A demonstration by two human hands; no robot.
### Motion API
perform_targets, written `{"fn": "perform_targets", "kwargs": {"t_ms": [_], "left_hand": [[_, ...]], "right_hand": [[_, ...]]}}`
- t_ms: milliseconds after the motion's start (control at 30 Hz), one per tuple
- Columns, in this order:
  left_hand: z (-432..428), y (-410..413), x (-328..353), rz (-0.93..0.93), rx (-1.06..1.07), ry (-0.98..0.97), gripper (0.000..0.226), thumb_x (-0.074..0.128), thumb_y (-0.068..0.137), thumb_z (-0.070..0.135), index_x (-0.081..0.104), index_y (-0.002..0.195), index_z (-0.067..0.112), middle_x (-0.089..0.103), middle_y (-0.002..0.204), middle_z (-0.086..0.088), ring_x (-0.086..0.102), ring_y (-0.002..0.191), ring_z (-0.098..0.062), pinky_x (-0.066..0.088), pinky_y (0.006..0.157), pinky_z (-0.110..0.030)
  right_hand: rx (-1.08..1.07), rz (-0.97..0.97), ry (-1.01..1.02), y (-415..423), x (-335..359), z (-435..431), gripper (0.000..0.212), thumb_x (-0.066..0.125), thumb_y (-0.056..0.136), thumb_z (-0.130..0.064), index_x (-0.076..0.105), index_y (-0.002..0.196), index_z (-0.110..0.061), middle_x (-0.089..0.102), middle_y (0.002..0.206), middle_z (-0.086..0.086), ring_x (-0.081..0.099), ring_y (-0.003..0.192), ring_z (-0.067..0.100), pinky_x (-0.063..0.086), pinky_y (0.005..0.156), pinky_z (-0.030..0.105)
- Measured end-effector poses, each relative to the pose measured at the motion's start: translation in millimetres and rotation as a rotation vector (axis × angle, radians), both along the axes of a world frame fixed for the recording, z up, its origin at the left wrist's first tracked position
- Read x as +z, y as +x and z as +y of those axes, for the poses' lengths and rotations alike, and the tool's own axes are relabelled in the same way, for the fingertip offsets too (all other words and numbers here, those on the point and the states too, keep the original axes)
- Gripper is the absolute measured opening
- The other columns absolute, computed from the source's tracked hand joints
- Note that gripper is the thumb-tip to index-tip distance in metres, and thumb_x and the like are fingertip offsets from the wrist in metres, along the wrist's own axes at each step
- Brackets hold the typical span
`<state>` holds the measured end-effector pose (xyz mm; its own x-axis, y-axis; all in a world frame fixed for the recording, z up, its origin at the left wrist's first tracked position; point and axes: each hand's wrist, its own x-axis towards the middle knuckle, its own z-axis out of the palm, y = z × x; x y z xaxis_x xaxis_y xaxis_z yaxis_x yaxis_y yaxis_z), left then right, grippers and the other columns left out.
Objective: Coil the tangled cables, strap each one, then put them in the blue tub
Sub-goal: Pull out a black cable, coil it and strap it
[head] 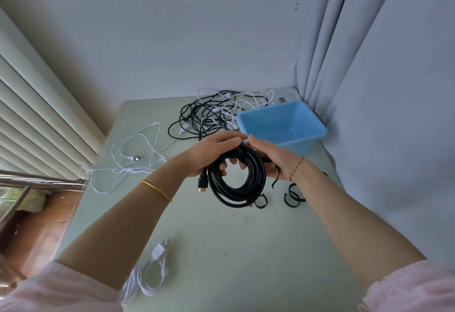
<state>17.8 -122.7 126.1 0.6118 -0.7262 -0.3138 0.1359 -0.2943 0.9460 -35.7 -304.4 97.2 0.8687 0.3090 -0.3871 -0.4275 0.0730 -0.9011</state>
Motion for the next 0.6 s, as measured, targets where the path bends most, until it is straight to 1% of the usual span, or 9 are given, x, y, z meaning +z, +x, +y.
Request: {"fn": "perform_targets", "kwargs": {"t_ms": [33,100,167,233,300,367,433,500,600], "left_hand": [[0.9,0.5,0.3,-0.003,-0.020,-0.002,0.029,0.039,0.103,0.027,0.055,0.125,0.021,0.063,0.072,-0.006,0.044,0.048,-0.011,0.047,0.048,-0.026],[2.5,1.1,1.2,-0.014,-0.067,-0.009,0.031,0.036,0.103,0.028,0.055,0.127,0.019,0.062,0.079,-0.010,0.044,0.052,-0.012,0.048,0.049,-0.027],[3.8,1.5,2.4,-0.047,-0.121,-0.012,0.033,0.034,0.103,0.029,0.056,0.126,0.018,0.059,0.084,-0.013,0.044,0.054,-0.012,0.048,0.052,-0.027],[4.4,1.4,5.0,-0.073,-0.165,-0.010,0.034,0.037,0.100,0.034,0.057,0.123,0.018,0.059,0.085,-0.012,0.045,0.054,-0.011,0.048,0.053,-0.027],[5.3,2.2,7.0,-0.071,-0.200,-0.010,0.037,0.042,0.095,0.040,0.056,0.122,0.019,0.060,0.086,-0.010,0.047,0.054,-0.009,0.049,0.055,-0.026],[7.1,4.0,7.9,-0.042,-0.219,-0.015,0.035,0.048,0.094,0.037,0.053,0.125,0.019,0.061,0.088,-0.010,0.048,0.055,-0.009,0.049,0.057,-0.026],[8.2,6.4,8.0,-0.024,-0.227,0.000,0.036,0.056,0.093,0.021,0.050,0.128,0.018,0.062,0.089,-0.010,0.047,0.055,-0.010,0.050,0.058,-0.026],[7.6,8.0,7.4,-0.031,-0.226,0.025,0.039,0.055,0.093,0.005,0.048,0.130,0.016,0.062,0.089,-0.011,0.046,0.054,-0.011,0.050,0.058,-0.027],[6.0,7.7,6.6,-0.060,-0.196,0.031,0.029,0.050,0.097,0.008,0.053,0.124,0.018,0.062,0.083,-0.009,0.045,0.052,-0.011,0.050,0.055,-0.028]], "right_hand": [[0.018,-0.033,0.004,-1.3,0.8,0.9,0.037,0.036,0.097,-0.042,0.059,0.105,-0.014,0.062,0.076,0.004,0.042,0.037,0.003,0.036,0.035,0.013],[0.042,-0.071,0.050,-2.0,-0.5,1.3,0.027,0.038,0.098,-0.031,0.055,0.116,-0.020,0.061,0.081,0.005,0.054,0.053,0.004,0.041,0.041,0.014],[0.068,-0.090,0.111,-1.5,-3.6,0.3,0.029,0.042,0.099,-0.027,0.051,0.127,-0.029,0.062,0.089,0.004,0.059,0.071,0.006,0.047,0.048,0.016],[0.085,-0.100,0.140,-0.3,-8.3,0.1,0.035,0.045,0.094,-0.030,0.051,0.128,-0.031,0.062,0.093,0.003,0.058,0.080,0.008,0.051,0.056,0.019],[0.094,-0.108,0.169,0.9,-11.3,-0.1,0.039,0.048,0.090,-0.032,0.051,0.129,-0.029,0.060,0.095,0.005,0.058,0.082,0.009,0.051,0.060,0.021],[0.103,-0.118,0.190,2.2,-13.1,-1.0,0.052,0.058,0.086,-0.037,0.047,0.135,-0.023,0.060,0.095,0.006,0.057,0.081,0.010,0.051,0.062,0.021],[0.096,-0.102,0.202,3.1,-13.6,-1.3,0.066,0.063,0.083,-0.039,0.040,0.141,-0.015,0.060,0.090,0.008,0.059,0.073,0.009,0.051,0.058,0.020],[0.088,-0.093,0.206,3.7,-15.9,-2.6,0.070,0.063,0.083,-0.038,0.037,0.142,-0.012,0.058,0.086,0.008,0.059,0.069,0.008,0.051,0.054,0.019],[0.116,-0.113,0.198,4.8,-16.2,-2.9,0.081,0.075,0.072,-0.047,0.043,0.136,-0.010,0.060,0.096,0.006,0.058,0.083,0.012,0.054,0.061,0.022]]}}
